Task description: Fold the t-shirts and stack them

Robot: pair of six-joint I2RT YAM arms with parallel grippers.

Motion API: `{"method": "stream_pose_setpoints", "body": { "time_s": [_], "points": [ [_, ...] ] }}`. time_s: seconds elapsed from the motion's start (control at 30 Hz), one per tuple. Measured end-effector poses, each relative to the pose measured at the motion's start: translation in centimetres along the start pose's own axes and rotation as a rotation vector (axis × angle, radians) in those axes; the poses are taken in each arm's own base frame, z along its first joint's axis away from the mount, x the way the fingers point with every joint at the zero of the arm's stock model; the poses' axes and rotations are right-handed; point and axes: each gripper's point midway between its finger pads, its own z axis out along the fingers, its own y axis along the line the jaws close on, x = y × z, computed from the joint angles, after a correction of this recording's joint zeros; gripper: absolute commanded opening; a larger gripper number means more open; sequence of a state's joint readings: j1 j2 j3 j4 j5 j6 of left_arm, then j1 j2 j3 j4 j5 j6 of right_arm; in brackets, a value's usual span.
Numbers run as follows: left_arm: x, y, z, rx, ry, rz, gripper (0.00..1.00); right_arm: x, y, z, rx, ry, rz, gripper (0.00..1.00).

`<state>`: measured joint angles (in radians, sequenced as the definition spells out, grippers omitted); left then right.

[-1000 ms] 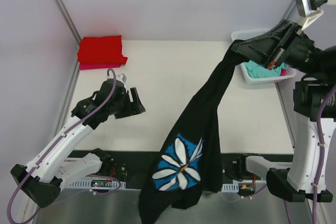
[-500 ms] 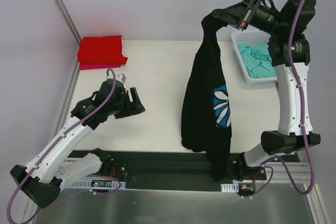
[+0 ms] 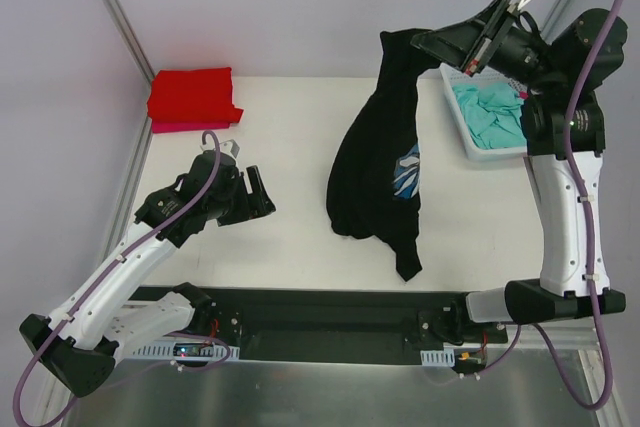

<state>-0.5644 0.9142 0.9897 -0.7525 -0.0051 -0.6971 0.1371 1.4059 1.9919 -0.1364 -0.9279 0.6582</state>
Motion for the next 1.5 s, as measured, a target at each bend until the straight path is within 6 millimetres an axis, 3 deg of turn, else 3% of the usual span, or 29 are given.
{"method": "stream_pose_setpoints", "body": {
  "time_s": [0.17, 0.2, 0.23, 0.3, 0.37, 0.43, 0.5, 0.7, 0.73, 0.87, 0.97, 1.13, 1.23, 1.37, 1.5],
  "points": [
    [0.1, 0.1, 0.1, -0.001, 0.001, 0.0, 0.69, 1.8, -0.9, -0.4, 0.013, 0.034, 0.016, 0.02],
    [0.1, 0.1, 0.2, -0.002, 0.003, 0.0, 0.69, 2.1, -1.1, -0.4, 0.015, 0.04, 0.018, 0.07],
    [0.1, 0.1, 0.2, -0.002, 0.003, 0.0, 0.69, 2.4, -1.4, -0.4, 0.017, 0.049, 0.021, 0.18],
    [0.0, 0.0, 0.4, -0.003, 0.004, 0.0, 0.69, 3.0, -2.0, -0.4, 0.026, 0.068, 0.031, 0.23],
    [0.1, 0.0, 0.6, -0.008, 0.01, 0.0, 0.69, 3.5, -2.5, -0.5, 0.034, 0.084, 0.032, 0.56],
    [0.1, 0.1, 0.8, -0.014, 0.016, 0.0, 0.69, 4.0, -2.9, -0.6, 0.048, 0.102, 0.025, 0.82],
    [0.2, 0.1, 0.9, -0.016, 0.021, 0.002, 0.69, 4.6, -3.5, -0.9, 0.07, 0.124, 0.023, 0.91],
    [0.3, 0.0, 1.0, -0.013, 0.022, 0.005, 0.69, 6.8, -5.4, -1.9, 0.145, 0.19, 0.009, 0.99],
    [0.2, 0.0, 1.0, -0.012, 0.021, 0.005, 0.69, 7.3, -5.8, -2.1, 0.162, 0.196, 0.007, 0.96],
    [0.1, -0.1, 1.0, -0.007, 0.016, 0.005, 0.69, 10.5, -7.9, -4.0, 0.29, 0.245, -0.007, 0.96],
    [0.1, -0.1, 1.2, -0.007, 0.013, 0.006, 0.69, 14.4, -10.0, -6.0, 0.428, 0.314, -0.033, 0.96],
    [0.2, 0.0, 2.1, -0.028, 0.033, 0.008, 0.69, 25.5, -14.4, -11.6, 0.663, 0.543, 0.001, 0.96],
    [0.4, 0.2, 2.8, -0.038, 0.045, 0.011, 0.69, 30.8, -15.7, -15.3, 0.766, 0.665, 0.024, 0.97],
    [0.8, 0.1, 3.5, -0.039, 0.059, 0.021, 0.69, 34.2, -15.9, -18.5, 0.815, 0.705, 0.027, 0.99],
    [1.3, -0.8, 4.1, -0.02, 0.072, 0.047, 0.68, 34.7, -16.2, -20.0, 0.852, 0.672, 0.005, 0.91]
  ]
}}
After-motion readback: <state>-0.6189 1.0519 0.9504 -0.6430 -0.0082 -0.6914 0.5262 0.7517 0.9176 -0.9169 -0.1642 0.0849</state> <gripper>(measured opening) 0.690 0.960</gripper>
